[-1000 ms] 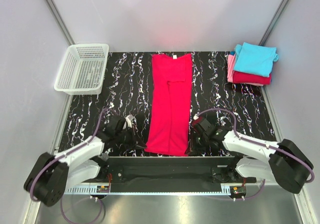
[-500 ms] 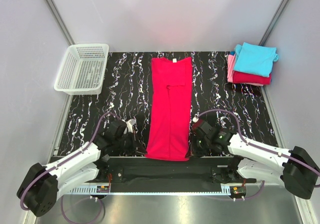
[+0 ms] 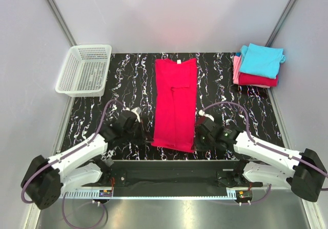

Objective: Fold and stack the t-shirts
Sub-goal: Fold the tshirt

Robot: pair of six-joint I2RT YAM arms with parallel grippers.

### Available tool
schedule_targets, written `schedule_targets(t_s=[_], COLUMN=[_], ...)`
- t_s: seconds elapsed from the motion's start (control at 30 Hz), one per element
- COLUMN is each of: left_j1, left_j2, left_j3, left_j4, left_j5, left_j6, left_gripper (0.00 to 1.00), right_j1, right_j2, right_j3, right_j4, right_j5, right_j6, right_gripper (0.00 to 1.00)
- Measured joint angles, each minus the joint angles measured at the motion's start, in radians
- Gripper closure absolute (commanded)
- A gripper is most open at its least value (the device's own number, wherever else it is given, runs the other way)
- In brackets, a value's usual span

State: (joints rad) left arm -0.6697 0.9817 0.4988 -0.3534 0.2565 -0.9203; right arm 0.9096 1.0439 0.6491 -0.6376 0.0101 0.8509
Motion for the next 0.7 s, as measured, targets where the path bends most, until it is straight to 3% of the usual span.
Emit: schedule_targets(t_s=[0.3, 0.7], left_j1=[-0.033, -0.006], left_j2=[0.232, 0.498], left_j3=[0.215, 0.559], left_j4=[-0.019, -0.075], left_j5=[-0.137, -0.261], left_j6=[0.056, 0.160], left_gripper=[1.00, 1.00], right_j1=[-0.027, -0.323], right_j2=[0.146, 0.330], right_j3=[0.150, 0.355], right_j4=[-0.032, 0.097], right_j5=[0.223, 0.258], right_j6=[-0.116, -0.406], right_gripper=[1.00, 1.00])
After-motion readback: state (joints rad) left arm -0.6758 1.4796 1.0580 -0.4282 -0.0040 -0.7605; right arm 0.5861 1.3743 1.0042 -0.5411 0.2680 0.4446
